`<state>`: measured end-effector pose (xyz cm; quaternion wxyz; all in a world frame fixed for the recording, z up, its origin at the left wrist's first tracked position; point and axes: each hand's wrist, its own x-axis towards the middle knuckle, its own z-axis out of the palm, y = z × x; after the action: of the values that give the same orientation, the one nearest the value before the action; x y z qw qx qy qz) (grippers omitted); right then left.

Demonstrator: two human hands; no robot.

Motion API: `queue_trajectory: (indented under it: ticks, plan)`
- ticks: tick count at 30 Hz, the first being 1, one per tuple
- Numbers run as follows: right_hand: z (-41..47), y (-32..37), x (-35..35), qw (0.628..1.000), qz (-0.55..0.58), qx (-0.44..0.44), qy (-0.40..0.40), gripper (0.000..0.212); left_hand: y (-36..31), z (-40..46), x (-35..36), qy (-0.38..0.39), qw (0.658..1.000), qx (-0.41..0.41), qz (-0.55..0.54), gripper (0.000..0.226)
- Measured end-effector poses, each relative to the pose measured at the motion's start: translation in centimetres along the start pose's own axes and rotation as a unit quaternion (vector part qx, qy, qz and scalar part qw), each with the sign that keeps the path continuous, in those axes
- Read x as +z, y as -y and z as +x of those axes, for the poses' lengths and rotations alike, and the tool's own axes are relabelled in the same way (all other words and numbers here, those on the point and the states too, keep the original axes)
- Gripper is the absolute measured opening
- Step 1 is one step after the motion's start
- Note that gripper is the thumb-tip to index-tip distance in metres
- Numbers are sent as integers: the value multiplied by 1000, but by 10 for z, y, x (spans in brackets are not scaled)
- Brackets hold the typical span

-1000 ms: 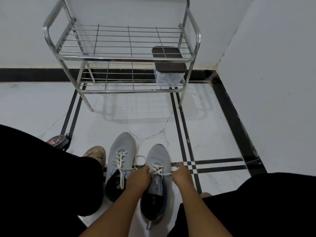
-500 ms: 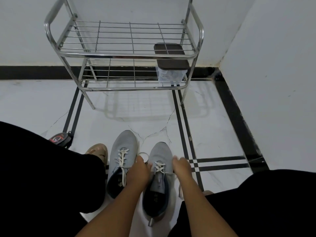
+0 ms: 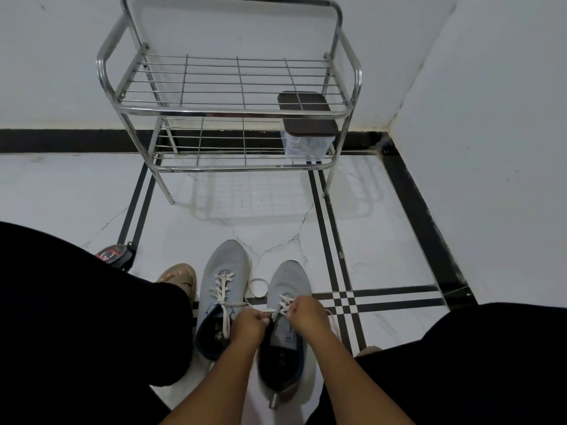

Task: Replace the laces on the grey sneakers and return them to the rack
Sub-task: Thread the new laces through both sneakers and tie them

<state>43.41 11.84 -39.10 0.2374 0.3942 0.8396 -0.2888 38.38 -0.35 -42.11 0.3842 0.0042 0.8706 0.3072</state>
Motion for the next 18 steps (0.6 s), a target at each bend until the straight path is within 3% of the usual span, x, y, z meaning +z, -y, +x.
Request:
queue_trajectory:
  ticks: [6,18]
  plan:
    - [-3,4,18,994,-98,-26,-48,23,4,9,5,5,999,-27,-41,16]
    - [-3,3,23,992,-100,-61,-48,22,3,6,6,7,999,-28,-41,16]
